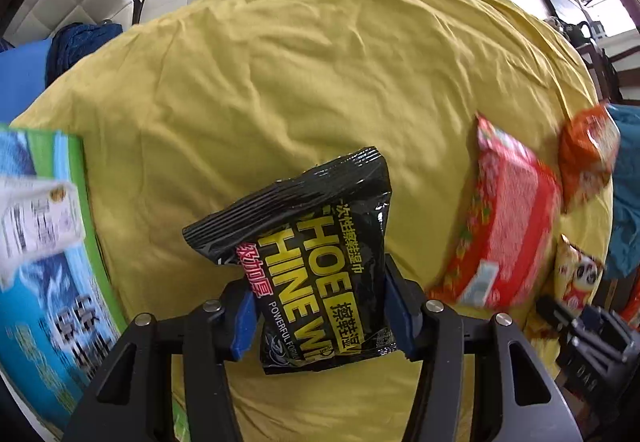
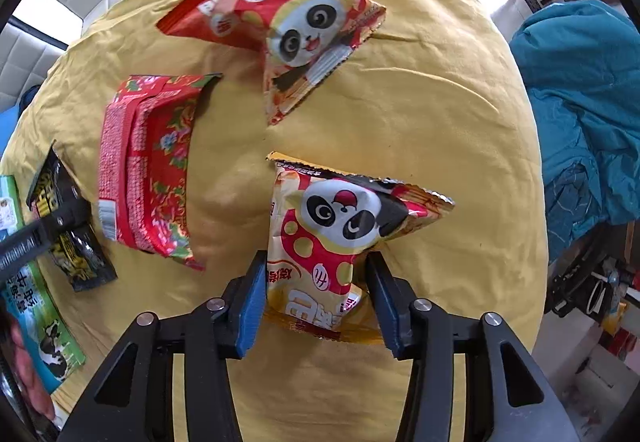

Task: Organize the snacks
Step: 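Carry the black packet with the left tool while the right tool carries the panda bag into the box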

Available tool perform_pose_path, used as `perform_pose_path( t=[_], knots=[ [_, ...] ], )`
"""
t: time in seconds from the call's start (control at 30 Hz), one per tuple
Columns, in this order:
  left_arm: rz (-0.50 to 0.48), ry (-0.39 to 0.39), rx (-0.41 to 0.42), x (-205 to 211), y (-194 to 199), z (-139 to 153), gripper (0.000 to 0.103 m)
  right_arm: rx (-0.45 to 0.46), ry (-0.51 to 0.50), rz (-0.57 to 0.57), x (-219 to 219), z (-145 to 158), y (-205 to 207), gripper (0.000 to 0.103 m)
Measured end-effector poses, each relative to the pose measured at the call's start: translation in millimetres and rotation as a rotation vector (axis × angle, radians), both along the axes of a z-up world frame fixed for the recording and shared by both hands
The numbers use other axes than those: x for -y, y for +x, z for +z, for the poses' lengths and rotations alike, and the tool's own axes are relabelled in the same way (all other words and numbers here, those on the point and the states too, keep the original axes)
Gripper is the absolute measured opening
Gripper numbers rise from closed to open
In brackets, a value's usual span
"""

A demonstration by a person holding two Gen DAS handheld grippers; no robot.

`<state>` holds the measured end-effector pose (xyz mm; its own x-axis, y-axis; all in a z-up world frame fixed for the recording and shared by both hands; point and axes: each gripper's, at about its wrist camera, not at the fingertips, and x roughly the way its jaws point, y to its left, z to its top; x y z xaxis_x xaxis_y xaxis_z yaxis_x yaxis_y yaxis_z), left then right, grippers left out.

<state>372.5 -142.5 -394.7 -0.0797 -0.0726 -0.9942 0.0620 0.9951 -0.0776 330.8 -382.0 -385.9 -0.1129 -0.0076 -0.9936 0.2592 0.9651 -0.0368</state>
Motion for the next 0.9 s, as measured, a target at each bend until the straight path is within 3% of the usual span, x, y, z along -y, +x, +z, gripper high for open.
perform_pose_path(
  t=[0.2, 0.43, 0.9],
  knots=[
    [-0.02, -0.024, 0.034, 3.8, -25.5, 13.9, 0.049, 0.016, -0.008, 0.028, -14.9, 12.4, -12.5, 0.044],
    [-0.043, -0.063, 0.124, 5.6, -59.4, 59.6, 0.049, 0.056, 0.0, 0.038, -29.7, 39.6, -32.2, 0.043],
    [-0.046, -0.121, 0.3, -35.1, -103.1, 152.8, 0.049, 0.226, 0.053, 0.161, -103.2, 143.2, -68.6, 0.043]
  ],
)
